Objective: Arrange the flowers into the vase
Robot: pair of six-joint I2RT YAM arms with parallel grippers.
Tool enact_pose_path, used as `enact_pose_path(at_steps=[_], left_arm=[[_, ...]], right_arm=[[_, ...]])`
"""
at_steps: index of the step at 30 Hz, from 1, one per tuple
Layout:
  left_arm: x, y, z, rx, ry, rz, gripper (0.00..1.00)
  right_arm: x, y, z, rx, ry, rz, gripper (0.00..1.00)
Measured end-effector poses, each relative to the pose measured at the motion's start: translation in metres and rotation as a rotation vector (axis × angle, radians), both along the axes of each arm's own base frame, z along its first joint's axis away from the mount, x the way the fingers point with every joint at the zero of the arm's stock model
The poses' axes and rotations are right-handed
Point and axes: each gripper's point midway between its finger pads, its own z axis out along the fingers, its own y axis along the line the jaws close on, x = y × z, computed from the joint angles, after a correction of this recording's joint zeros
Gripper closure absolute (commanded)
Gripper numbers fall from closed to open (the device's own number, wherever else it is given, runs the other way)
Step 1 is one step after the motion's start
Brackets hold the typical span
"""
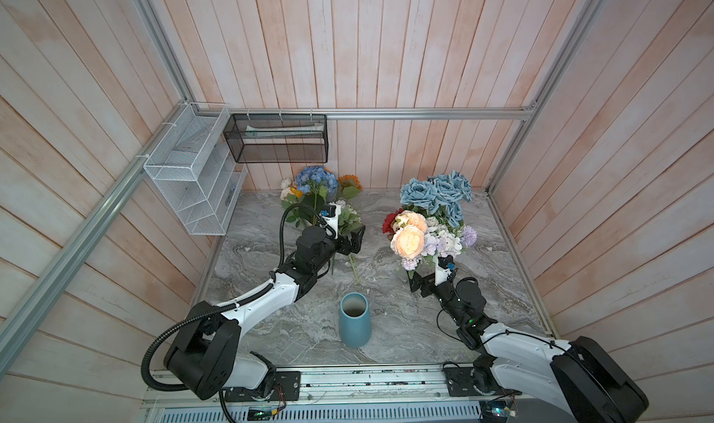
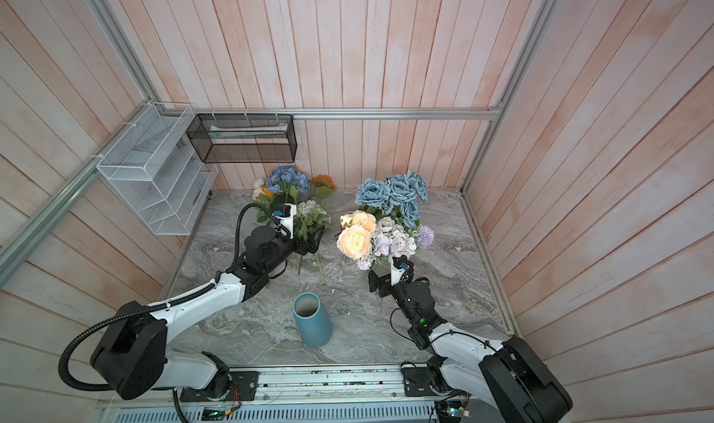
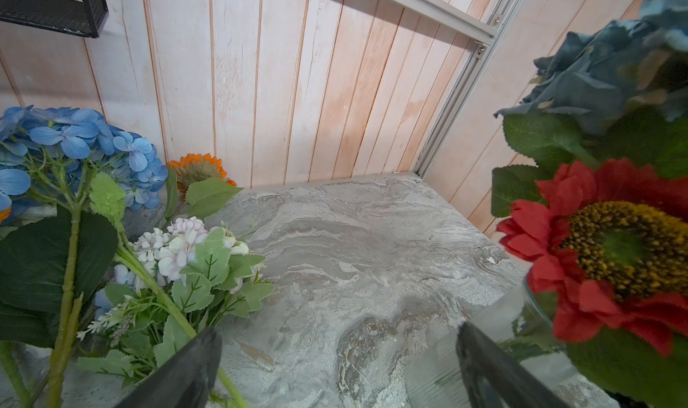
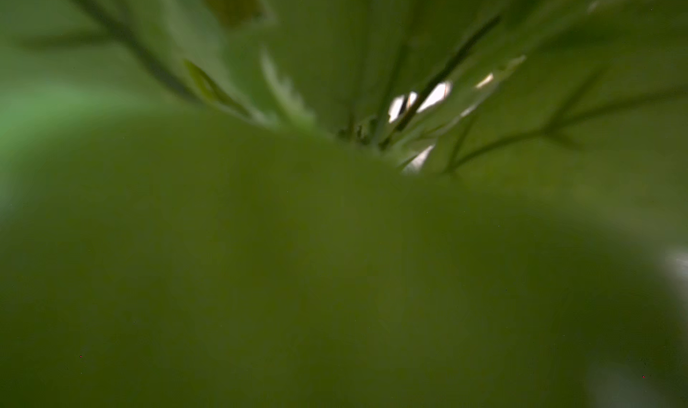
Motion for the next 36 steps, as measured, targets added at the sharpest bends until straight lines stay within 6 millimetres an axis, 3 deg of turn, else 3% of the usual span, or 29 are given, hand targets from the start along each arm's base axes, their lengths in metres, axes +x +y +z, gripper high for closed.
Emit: enact_pose_path(at_steps=[9, 15, 21, 25, 36], left_arm=[[0.0, 0.002, -0.004, 0.003, 0.005, 0.005, 0.0], [-0.003, 0.007, -0.016, 0.017, 0.029, 0.011, 0.0], [-0.006, 0.011, -0.014, 0.013, 0.024, 0.015, 0.0], [-0.009, 0.014, -0.007, 0.006, 0.01, 0.018, 0.0], [-0.01, 0.016, -0.005, 0.005, 0.007, 0.023, 0.0]], right_arm=[[0.032, -0.001, 0.015, -0.011, -0.06, -0.053, 0.02], [0.044, -0.003, 0.013, -0.007, -0.068, -0.069, 0.02], [0.058, 0.005, 0.012, -0.002, -0.076, -0.059, 0.03], [0.061, 0.006, 0.008, -0.005, -0.078, -0.062, 0.09], [0.064, 0.002, 0.009, -0.035, -0.112, -0.089, 0.38]])
